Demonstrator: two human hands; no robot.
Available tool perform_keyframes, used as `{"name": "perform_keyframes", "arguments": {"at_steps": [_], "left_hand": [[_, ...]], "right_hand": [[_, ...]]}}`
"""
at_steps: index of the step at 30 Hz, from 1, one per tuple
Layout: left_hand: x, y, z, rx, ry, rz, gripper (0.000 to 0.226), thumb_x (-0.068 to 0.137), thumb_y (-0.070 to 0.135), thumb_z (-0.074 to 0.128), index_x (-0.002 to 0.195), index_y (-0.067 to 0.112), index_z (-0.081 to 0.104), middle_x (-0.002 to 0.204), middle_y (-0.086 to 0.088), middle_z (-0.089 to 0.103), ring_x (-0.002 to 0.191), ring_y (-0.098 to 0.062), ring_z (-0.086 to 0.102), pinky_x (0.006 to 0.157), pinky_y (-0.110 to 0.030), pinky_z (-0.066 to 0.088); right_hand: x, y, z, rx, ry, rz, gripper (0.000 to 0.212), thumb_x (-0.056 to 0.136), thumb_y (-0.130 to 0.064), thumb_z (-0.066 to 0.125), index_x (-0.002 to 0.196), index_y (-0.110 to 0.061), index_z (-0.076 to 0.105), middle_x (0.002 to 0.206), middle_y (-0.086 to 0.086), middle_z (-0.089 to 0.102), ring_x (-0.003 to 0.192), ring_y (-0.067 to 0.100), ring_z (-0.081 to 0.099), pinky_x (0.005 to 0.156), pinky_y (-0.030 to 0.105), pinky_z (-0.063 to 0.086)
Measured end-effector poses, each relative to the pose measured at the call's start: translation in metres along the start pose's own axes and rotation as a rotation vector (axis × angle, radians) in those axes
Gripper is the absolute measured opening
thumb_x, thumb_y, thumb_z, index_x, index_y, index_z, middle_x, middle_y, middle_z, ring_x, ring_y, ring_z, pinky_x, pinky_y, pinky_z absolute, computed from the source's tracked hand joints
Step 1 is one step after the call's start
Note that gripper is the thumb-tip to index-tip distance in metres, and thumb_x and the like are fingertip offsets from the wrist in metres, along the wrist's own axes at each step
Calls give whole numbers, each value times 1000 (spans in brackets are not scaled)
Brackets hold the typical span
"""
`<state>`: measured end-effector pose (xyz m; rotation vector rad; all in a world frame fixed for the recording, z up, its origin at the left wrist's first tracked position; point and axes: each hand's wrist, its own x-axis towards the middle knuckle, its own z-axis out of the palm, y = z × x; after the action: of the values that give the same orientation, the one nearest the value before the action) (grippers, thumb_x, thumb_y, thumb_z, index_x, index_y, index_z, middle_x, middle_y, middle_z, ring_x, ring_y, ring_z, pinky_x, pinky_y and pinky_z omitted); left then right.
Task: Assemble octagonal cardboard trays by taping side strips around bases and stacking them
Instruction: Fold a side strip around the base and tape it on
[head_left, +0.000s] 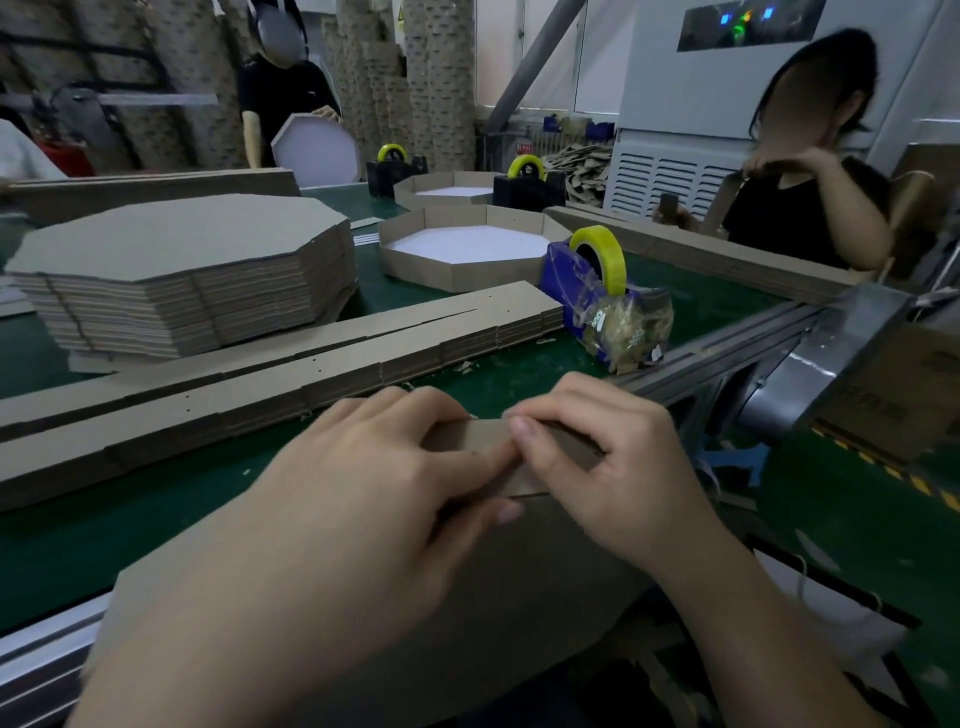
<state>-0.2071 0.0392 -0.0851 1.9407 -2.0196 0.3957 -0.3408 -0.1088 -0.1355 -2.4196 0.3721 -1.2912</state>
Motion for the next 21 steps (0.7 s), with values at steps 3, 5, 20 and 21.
{"name": "perform_keyframes", "arguments": {"at_steps": [3, 5, 20, 21], "left_hand": [[5, -1, 3, 3, -25, -14, 44, 87, 54, 37, 114, 38, 69, 98, 2, 65, 83, -22, 63, 63, -37, 53], [4, -4, 7, -5, -5, -32, 44, 88, 53, 37, 113, 39, 69, 99, 2, 65, 84, -23, 63, 63, -37, 51], [7, -13, 14, 11, 41, -94, 40, 88, 50, 38, 107, 41, 72, 95, 4, 66, 80, -23, 63, 62, -35, 48], [7, -13, 15, 5, 48, -92, 40, 87, 50, 38, 107, 41, 72, 95, 3, 66, 80, -24, 63, 61, -35, 49]], "right_hand": [[4, 7, -6, 268, -63, 237, 36, 91, -34, 51, 91, -8, 75, 84, -3, 70, 84, 8, 64, 73, 19, 46], [6, 14, -11, 417, -133, 418, 32, 87, -31, 51, 90, -11, 75, 87, -2, 72, 85, 3, 64, 73, 12, 44], [5, 32, 5, 573, -249, 490, 35, 87, -26, 48, 91, 5, 64, 81, 25, 56, 75, 22, 51, 68, 29, 38], [5, 33, 4, 608, -270, 519, 34, 87, -27, 48, 94, 2, 65, 82, 16, 60, 78, 18, 56, 70, 25, 42]]}}
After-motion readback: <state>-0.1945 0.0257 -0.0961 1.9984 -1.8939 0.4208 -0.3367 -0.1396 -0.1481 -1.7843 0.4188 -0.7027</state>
